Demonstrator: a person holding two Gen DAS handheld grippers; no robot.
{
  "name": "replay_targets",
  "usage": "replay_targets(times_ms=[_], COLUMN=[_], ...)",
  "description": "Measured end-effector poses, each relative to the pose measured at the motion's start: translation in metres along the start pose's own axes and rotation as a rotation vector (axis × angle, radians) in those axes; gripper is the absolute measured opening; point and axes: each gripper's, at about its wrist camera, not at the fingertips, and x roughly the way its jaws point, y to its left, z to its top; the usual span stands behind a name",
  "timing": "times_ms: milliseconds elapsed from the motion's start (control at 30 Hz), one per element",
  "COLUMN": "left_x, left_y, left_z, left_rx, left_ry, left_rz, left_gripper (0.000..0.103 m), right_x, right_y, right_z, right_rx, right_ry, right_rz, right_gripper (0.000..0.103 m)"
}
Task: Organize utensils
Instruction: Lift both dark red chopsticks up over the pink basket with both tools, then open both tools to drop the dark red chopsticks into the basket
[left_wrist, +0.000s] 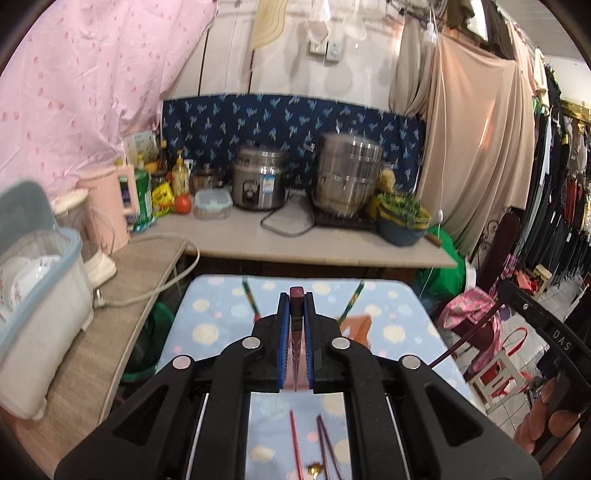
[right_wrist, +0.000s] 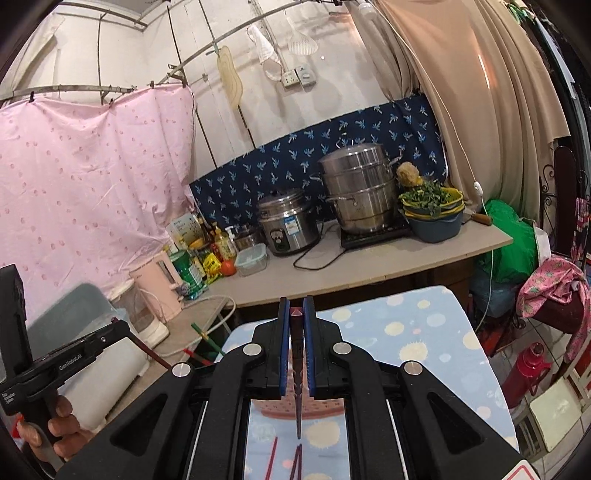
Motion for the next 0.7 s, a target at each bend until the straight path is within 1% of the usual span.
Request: replay_targets(times_ms=[133, 300, 400, 467, 567, 700], left_x=[0.001, 0.02, 0.034, 0.045, 0.062, 0.082], left_y=[-0.005, -0.006, -0.006, -0.005, -0.003, 0.001], left_z=[0.029, 0.052, 0.058, 0.061, 0.063, 0.055], left_rx=[0.009, 0.022, 0.032, 0.033, 0.035, 0.036], left_ry=[-0.073, -0.119, -0.136, -0.131, -0.115, -0.088], left_rz=[-0.002, 0.018, 0.033, 0.041, 0.047, 0.05], left_gripper=[0.007, 0.007, 0.007, 0.007, 0.007, 0.007], right_x=[0.014, 0.037, 0.056, 0.069, 0.088, 0.112], right_y=[0.006, 0.016, 0.02, 0.023, 0.023, 0.018], right_z=[0.026, 0.048, 0.053, 0.052, 0.044, 0.029], right_rx=[0.017, 0.016, 0.014, 0.01, 0.009, 0.014], right_ry=[-0.056, -0.096, -0.085, -0.07, -0.037, 0.016], right_rz=[0.024, 0.039, 0.04, 0.035, 0.026, 0.016], right_gripper=[0.007, 0.007, 0.007, 0.007, 0.007, 0.007])
